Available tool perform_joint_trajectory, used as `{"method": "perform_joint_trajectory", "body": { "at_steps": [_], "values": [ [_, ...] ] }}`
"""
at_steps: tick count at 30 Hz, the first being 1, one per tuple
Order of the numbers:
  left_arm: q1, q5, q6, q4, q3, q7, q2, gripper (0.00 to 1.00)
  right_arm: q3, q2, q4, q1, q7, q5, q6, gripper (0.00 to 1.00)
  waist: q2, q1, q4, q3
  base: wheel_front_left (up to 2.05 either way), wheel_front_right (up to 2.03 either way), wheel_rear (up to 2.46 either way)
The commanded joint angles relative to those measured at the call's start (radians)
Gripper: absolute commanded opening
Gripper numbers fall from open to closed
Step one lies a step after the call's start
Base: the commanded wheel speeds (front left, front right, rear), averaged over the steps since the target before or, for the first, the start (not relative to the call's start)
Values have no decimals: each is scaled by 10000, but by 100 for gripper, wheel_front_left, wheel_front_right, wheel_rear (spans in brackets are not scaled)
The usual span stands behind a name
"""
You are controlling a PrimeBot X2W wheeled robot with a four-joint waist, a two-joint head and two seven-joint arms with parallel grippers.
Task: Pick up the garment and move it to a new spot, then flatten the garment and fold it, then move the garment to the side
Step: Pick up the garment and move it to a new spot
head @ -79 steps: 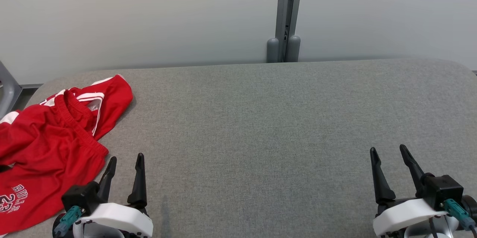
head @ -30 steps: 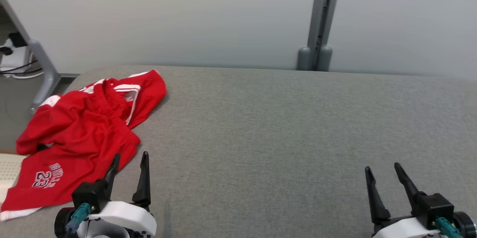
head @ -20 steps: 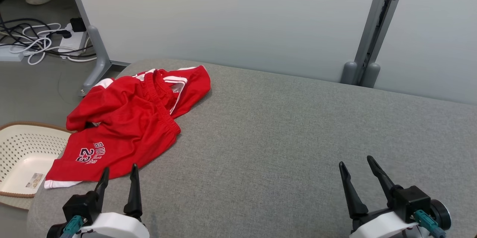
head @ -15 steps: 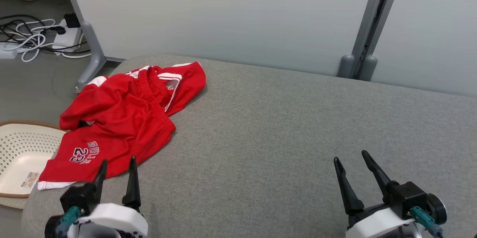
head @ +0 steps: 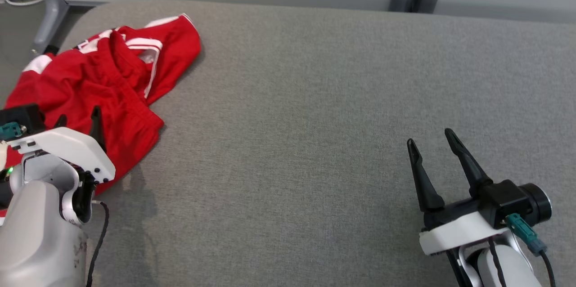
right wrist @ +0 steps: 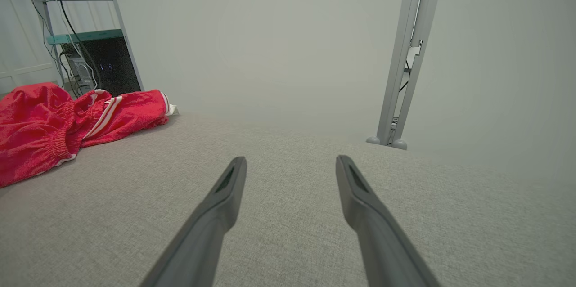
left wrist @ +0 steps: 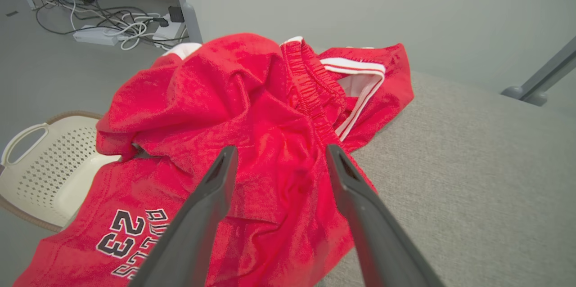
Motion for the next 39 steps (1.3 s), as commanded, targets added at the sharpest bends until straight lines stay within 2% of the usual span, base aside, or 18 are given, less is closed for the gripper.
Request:
{"method": "perform_joint_trajectory", "body": {
  "at_steps": [1,7,10,11,12,13,14,21,24,27,33,34,39],
  "values": [
    [-364,-143,106,315,69,277,19,100,-8,-65,-92,-241,-49,-71,5,100,0,0,-536,922,0,0,0],
    [-1353,-167,375,1746,43,1125,324,100,-58,-65,-300,-647,-49,-104,5,100,0,0,-819,1661,0,0,0],
    [-1610,-193,394,2267,16,1117,365,100,-148,-62,-341,-710,-49,-110,5,100,0,0,-851,1781,0,0,0],
    [-1631,-186,359,2410,-9,1085,371,70,-189,-62,-347,-721,-49,-120,5,100,0,0,-846,1798,0,0,0],
    [-1640,-212,292,2543,-22,1028,380,45,-221,-60,-351,-730,-49,-135,5,100,0,0,-834,1813,0,0,0],
    [-1639,-228,250,2692,-41,985,376,25,-260,-59,-351,-737,-49,-150,5,100,0,0,-814,1823,0,0,0],
    [-1651,-242,205,2819,-49,910,374,0,-293,-60,-349,-736,-49,-168,5,100,0,0,-790,1825,0,0,0],
    [-1568,-451,-17,2611,80,-523,215,0,-454,-60,-229,-593,-49,-158,5,100,0,0,-583,1470,0,0,0],
    [-1287,-435,-168,1925,-2,-1166,43,0,-502,-65,-145,-411,-49,-71,5,100,0,0,-485,1126,0,0,0],
    [-973,-356,-292,745,-247,-1368,-194,0,-550,-63,-75,-248,-49,32,5,100,0,0,-390,756,0,0,0],
    [100,-209,-272,-2995,-933,-522,-631,0,-468,-63,-2,47,-51,343,5,100,0,0,-511,16,0,0,0],
    [100,-209,-272,-2995,-933,-522,-631,0,-468,-63,-2,47,-51,343,5,100,0,0,-511,16,0,0,0],
    [913,-530,-376,-5892,-1726,804,-1021,0,-290,-68,0,88,-49,568,5,100,0,0,-976,-352,0,0,0]
  ]
}}
